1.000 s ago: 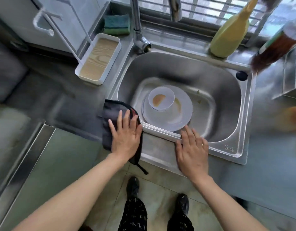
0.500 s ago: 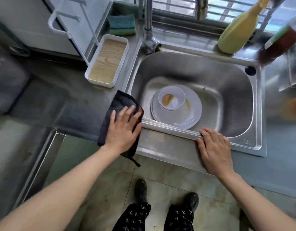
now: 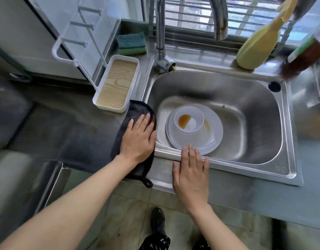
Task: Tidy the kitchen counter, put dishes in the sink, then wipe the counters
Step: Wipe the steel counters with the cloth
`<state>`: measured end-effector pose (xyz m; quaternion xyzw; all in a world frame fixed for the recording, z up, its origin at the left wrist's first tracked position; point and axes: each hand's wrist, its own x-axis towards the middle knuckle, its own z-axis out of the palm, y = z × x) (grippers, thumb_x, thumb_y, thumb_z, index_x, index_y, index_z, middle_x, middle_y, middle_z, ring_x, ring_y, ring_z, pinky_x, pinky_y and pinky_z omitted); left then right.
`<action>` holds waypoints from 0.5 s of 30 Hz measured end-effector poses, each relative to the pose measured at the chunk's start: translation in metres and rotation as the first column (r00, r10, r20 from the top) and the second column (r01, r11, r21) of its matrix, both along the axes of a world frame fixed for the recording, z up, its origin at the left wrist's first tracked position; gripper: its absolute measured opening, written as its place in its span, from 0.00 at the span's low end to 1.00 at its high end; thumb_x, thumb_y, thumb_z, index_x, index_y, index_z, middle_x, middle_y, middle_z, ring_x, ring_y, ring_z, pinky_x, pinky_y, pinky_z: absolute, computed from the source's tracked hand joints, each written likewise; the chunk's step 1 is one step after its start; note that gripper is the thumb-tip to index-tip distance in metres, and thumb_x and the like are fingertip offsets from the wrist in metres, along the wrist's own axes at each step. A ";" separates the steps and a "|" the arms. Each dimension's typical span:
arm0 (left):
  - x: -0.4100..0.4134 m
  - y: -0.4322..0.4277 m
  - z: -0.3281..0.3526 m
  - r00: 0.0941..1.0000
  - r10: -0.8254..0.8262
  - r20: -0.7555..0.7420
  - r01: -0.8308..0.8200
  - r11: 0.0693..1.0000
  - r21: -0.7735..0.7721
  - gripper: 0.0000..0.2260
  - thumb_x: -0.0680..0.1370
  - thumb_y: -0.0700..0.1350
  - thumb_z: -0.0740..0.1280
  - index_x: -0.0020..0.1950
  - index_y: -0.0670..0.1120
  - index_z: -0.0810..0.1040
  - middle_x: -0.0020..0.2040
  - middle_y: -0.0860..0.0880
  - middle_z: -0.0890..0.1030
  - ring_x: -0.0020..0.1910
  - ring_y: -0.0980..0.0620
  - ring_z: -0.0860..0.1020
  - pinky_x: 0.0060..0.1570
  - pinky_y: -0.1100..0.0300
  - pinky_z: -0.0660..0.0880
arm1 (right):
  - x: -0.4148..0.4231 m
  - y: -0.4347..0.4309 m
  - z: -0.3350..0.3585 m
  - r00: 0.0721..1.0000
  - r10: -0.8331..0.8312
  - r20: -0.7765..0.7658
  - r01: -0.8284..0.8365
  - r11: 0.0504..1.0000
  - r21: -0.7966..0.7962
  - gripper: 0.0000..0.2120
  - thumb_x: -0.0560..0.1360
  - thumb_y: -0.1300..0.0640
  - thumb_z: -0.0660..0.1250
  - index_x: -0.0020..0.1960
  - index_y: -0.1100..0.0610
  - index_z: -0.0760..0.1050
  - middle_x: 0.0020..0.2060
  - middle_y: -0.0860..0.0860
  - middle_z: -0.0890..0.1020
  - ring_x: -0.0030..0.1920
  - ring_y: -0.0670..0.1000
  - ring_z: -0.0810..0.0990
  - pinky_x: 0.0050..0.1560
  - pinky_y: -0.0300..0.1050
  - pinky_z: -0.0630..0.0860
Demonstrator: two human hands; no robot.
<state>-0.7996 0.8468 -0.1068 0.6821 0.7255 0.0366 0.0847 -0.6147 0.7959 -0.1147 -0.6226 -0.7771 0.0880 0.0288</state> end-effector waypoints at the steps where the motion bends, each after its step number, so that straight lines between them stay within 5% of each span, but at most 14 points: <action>1: -0.001 0.013 -0.001 1.000 0.004 -0.023 -0.004 1.000 -0.011 0.27 0.77 0.55 0.46 0.68 0.44 0.71 0.72 0.45 0.67 0.72 0.47 0.62 0.70 0.48 0.50 | 0.001 0.000 -0.002 1.000 -0.002 0.002 0.002 1.000 0.010 0.26 0.77 0.48 0.50 0.69 0.60 0.67 0.67 0.57 0.71 0.68 0.56 0.65 0.70 0.57 0.53; 6: -0.001 0.033 -0.003 0.990 0.008 -0.140 -0.022 0.995 -0.101 0.27 0.79 0.56 0.45 0.76 0.46 0.52 0.77 0.47 0.51 0.76 0.51 0.46 0.72 0.49 0.42 | -0.001 0.000 -0.004 1.000 -0.020 -0.010 0.020 0.999 0.039 0.26 0.76 0.47 0.51 0.68 0.59 0.68 0.65 0.57 0.73 0.67 0.56 0.65 0.69 0.58 0.54; 10: 0.003 -0.039 -0.003 0.996 0.089 0.015 -0.089 0.996 0.010 0.27 0.78 0.54 0.46 0.74 0.42 0.58 0.75 0.46 0.57 0.75 0.49 0.54 0.70 0.48 0.53 | 0.000 0.000 -0.003 1.000 -0.021 -0.012 0.022 0.999 0.045 0.25 0.76 0.48 0.52 0.66 0.59 0.69 0.62 0.57 0.75 0.65 0.56 0.66 0.68 0.58 0.54; 15: -0.006 -0.080 -0.007 0.997 0.062 0.044 -0.064 0.997 0.038 0.25 0.79 0.53 0.48 0.74 0.43 0.57 0.75 0.48 0.56 0.74 0.52 0.51 0.71 0.52 0.49 | 0.000 0.001 -0.001 1.000 -0.014 -0.008 0.014 0.999 0.050 0.24 0.75 0.47 0.52 0.65 0.59 0.70 0.60 0.56 0.75 0.64 0.57 0.67 0.68 0.57 0.55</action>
